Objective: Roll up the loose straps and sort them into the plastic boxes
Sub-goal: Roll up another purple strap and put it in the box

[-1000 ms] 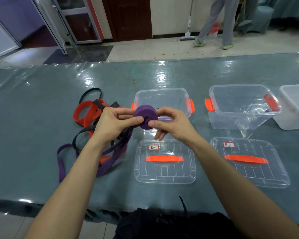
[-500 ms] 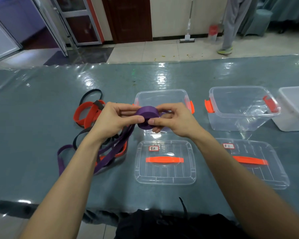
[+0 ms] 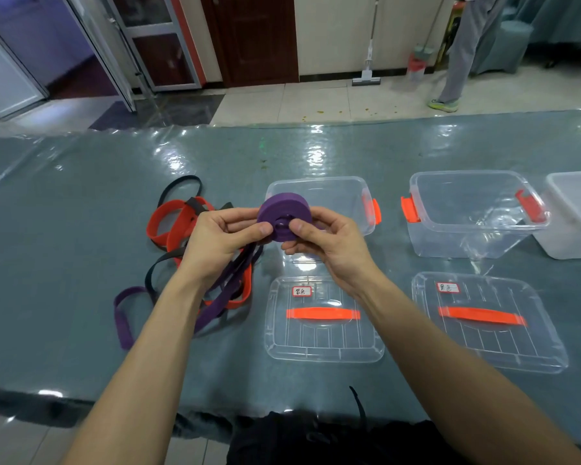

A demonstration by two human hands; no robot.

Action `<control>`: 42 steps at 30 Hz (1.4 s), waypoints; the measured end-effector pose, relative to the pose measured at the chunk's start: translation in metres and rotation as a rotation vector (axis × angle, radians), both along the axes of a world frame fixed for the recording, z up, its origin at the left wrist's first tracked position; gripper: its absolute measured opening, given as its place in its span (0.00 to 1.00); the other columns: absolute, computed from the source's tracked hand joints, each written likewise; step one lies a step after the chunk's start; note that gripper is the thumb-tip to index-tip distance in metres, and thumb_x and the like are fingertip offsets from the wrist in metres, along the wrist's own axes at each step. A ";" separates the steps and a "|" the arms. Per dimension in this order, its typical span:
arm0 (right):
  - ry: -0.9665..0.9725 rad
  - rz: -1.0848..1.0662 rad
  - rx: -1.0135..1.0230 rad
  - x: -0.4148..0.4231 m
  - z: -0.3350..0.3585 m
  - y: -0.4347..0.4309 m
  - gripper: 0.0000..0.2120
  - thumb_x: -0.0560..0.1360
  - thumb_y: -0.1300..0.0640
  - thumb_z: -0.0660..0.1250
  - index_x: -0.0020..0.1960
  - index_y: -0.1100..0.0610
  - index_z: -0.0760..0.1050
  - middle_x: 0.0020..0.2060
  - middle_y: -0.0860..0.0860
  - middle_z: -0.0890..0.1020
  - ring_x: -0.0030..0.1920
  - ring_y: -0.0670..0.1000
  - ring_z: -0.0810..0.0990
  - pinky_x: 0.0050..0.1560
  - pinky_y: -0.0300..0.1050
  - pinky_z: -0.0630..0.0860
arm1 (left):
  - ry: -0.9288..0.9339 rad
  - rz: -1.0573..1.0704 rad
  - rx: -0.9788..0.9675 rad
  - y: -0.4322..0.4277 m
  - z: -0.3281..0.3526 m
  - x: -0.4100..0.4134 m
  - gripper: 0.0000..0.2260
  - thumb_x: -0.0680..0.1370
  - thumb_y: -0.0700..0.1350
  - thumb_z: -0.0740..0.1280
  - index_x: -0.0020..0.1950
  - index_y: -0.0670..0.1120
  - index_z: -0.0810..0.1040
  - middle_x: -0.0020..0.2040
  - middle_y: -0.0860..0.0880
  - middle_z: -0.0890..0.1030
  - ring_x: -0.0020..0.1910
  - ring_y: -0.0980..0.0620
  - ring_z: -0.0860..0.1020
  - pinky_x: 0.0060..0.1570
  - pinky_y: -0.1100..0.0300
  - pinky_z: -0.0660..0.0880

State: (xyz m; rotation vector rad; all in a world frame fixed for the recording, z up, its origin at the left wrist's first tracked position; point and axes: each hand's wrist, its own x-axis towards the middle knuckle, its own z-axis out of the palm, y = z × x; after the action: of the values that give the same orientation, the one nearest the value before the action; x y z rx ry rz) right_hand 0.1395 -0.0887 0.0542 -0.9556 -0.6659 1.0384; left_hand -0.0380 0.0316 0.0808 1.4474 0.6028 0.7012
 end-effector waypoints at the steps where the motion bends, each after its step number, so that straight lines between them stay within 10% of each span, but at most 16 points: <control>1: 0.024 0.009 -0.003 -0.002 -0.004 -0.001 0.18 0.71 0.59 0.77 0.59 0.64 0.82 0.49 0.63 0.86 0.38 0.58 0.88 0.45 0.46 0.86 | 0.014 0.007 0.004 0.000 -0.001 0.000 0.15 0.69 0.46 0.84 0.55 0.49 0.91 0.52 0.42 0.90 0.51 0.47 0.90 0.52 0.62 0.84; 5: -0.010 0.084 -0.034 0.000 -0.015 -0.005 0.17 0.72 0.61 0.78 0.59 0.65 0.82 0.50 0.62 0.87 0.41 0.63 0.89 0.47 0.50 0.87 | 0.128 -0.022 0.109 0.006 -0.001 -0.008 0.18 0.67 0.50 0.86 0.55 0.48 0.91 0.51 0.43 0.91 0.51 0.45 0.90 0.52 0.61 0.84; 11: -0.612 0.227 -0.256 0.032 0.008 -0.002 0.26 0.68 0.48 0.86 0.64 0.42 0.83 0.58 0.46 0.87 0.32 0.63 0.87 0.25 0.44 0.77 | 0.400 -0.121 0.301 0.011 0.012 -0.013 0.17 0.65 0.56 0.87 0.51 0.54 0.92 0.45 0.49 0.91 0.46 0.49 0.91 0.53 0.52 0.87; 15: -0.806 0.288 -0.226 0.032 0.028 0.007 0.15 0.71 0.55 0.84 0.55 0.49 0.85 0.41 0.48 0.89 0.33 0.61 0.88 0.32 0.48 0.83 | 0.556 -0.208 0.508 0.013 0.041 0.002 0.11 0.68 0.52 0.87 0.48 0.59 0.91 0.41 0.53 0.90 0.45 0.53 0.90 0.54 0.45 0.87; 20: -0.452 0.088 -0.027 0.028 0.049 0.010 0.13 0.74 0.68 0.79 0.56 0.59 0.84 0.46 0.53 0.89 0.31 0.60 0.87 0.33 0.47 0.85 | 0.381 -0.169 0.529 0.030 0.084 0.010 0.24 0.63 0.64 0.85 0.55 0.56 0.91 0.46 0.53 0.91 0.48 0.54 0.90 0.52 0.58 0.86; 26: -0.099 -0.025 0.090 0.016 0.047 0.015 0.12 0.77 0.62 0.75 0.59 0.61 0.82 0.48 0.59 0.88 0.34 0.59 0.88 0.37 0.46 0.86 | 0.018 -0.038 0.177 0.021 0.044 0.005 0.12 0.73 0.46 0.83 0.55 0.54 0.91 0.51 0.46 0.91 0.48 0.53 0.89 0.51 0.62 0.83; 38: 0.049 0.021 0.079 0.001 0.025 0.018 0.15 0.75 0.53 0.76 0.59 0.58 0.82 0.47 0.59 0.88 0.36 0.56 0.89 0.38 0.43 0.85 | -0.015 0.109 0.134 -0.004 0.032 0.006 0.11 0.71 0.50 0.82 0.53 0.50 0.91 0.50 0.43 0.91 0.44 0.48 0.90 0.45 0.51 0.88; 42: 0.016 0.023 0.054 0.006 0.022 0.015 0.17 0.74 0.53 0.76 0.60 0.58 0.83 0.48 0.60 0.88 0.35 0.57 0.89 0.38 0.43 0.85 | 0.028 0.067 0.168 0.001 0.039 0.000 0.10 0.72 0.51 0.82 0.51 0.51 0.92 0.46 0.46 0.91 0.43 0.52 0.90 0.41 0.65 0.83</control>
State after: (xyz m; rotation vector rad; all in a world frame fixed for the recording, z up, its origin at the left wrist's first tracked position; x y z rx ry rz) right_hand 0.1459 -0.0739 0.0761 -0.8938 -0.6891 1.0425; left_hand -0.0383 0.0326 0.1194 1.6008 0.6287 0.8010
